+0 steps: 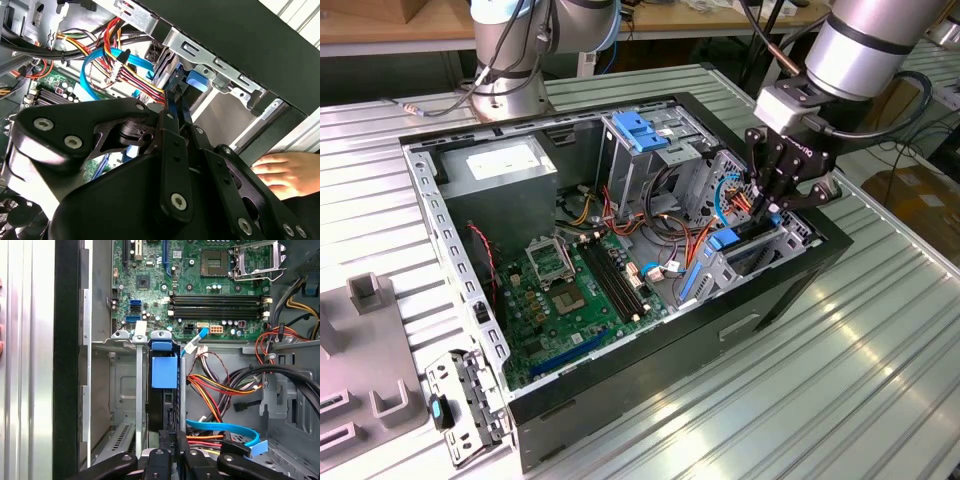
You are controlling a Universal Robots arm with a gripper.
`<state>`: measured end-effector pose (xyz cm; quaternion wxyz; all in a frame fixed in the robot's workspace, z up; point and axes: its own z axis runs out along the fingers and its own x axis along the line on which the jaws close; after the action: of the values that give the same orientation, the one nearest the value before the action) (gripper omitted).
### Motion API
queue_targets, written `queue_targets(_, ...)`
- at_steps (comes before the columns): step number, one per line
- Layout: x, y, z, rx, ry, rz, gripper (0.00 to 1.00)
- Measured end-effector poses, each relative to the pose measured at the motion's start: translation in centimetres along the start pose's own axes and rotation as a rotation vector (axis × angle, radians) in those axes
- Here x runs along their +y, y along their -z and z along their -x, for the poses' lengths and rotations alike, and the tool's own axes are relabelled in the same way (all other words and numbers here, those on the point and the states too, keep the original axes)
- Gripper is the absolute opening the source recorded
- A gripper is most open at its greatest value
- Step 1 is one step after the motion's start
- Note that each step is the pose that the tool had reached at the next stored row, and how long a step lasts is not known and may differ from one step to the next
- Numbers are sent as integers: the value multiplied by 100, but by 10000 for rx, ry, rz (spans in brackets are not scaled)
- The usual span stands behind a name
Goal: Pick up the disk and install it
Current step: 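Insert the first disk wire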
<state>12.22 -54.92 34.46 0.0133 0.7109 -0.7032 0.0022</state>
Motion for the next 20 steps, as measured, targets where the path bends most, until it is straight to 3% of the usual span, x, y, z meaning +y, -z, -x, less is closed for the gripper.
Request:
queue_targets(4, 0, -40, 1, 3, -1, 3, 16)
queue_targets(12, -1, -49, 1, -6, 0, 3, 16)
queue_targets(13, -1, -47, 1, -7, 0, 3, 24)
queue_targets(15, 0, -27, 1, 0, 0, 3, 24)
queue_targets(16, 0, -6, 0, -3, 0, 3, 30)
queue_targets(20, 1, 73, -1, -2, 1, 3, 30)
